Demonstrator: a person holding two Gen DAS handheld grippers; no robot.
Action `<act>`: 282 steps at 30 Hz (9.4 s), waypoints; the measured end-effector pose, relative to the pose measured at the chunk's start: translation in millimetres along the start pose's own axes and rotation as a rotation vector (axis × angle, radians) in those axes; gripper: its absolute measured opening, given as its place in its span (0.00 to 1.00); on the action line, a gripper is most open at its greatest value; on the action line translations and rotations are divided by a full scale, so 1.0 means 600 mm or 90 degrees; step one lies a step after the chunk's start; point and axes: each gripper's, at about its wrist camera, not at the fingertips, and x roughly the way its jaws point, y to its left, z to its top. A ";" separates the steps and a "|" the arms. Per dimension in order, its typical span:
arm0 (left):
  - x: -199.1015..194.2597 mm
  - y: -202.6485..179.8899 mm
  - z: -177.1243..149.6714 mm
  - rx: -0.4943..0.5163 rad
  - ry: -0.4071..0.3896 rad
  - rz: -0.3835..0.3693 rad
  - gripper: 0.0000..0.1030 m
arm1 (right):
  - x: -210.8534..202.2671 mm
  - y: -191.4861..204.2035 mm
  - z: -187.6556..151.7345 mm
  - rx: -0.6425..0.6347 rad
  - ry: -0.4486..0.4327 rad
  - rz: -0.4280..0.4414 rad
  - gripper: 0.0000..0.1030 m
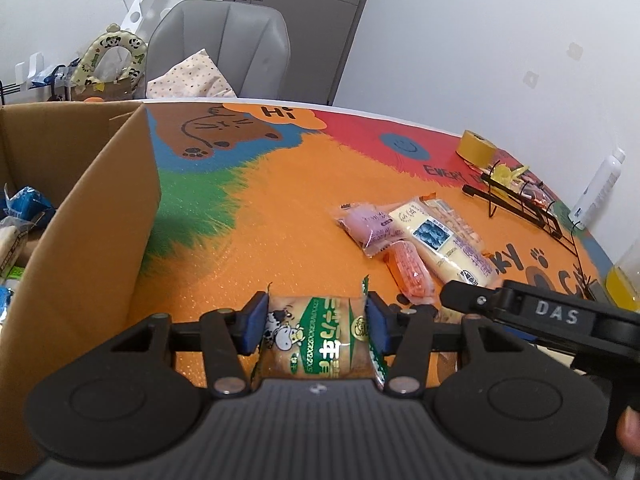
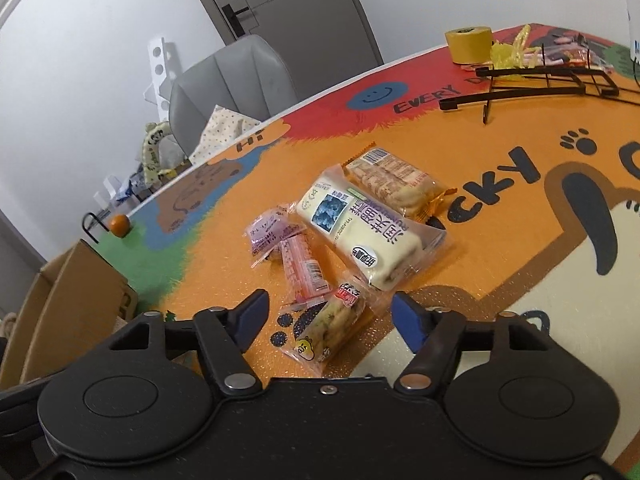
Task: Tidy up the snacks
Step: 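Grasp the green-white milk snack with left tool while right tool grasps small wrapped bar, then carry both snacks over the box and open both tools to drop them, then move both tools back toward the pink and cream snack packs, then grasp the orange-pink stick pack with left tool while right tool grasps white Runfu cake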
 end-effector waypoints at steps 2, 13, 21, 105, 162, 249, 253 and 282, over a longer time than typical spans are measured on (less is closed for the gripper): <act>0.000 0.002 0.000 -0.002 -0.001 0.000 0.50 | 0.007 0.007 -0.002 -0.008 0.007 -0.010 0.60; -0.008 0.012 0.000 -0.022 -0.002 0.005 0.50 | -0.002 -0.012 -0.017 -0.014 0.018 -0.023 0.16; -0.027 -0.003 0.002 -0.017 -0.013 -0.007 0.50 | -0.040 -0.019 -0.015 0.008 -0.008 0.007 0.16; -0.222 0.270 0.057 -0.146 -0.145 0.130 0.81 | -0.022 0.335 0.004 -0.138 -0.020 0.221 0.43; -0.102 0.002 0.049 -0.040 -0.073 0.007 0.93 | -0.111 -0.020 0.030 0.028 -0.088 0.065 1.00; 0.090 -0.069 0.027 -0.007 0.041 -0.006 0.20 | 0.012 -0.048 0.024 -0.064 -0.014 0.009 0.61; 0.081 -0.056 0.028 -0.015 0.038 -0.003 0.19 | 0.024 -0.038 0.017 -0.077 0.000 -0.010 0.60; 0.091 -0.077 0.009 0.050 0.039 0.052 0.26 | -0.001 -0.047 0.001 -0.050 0.002 0.006 0.26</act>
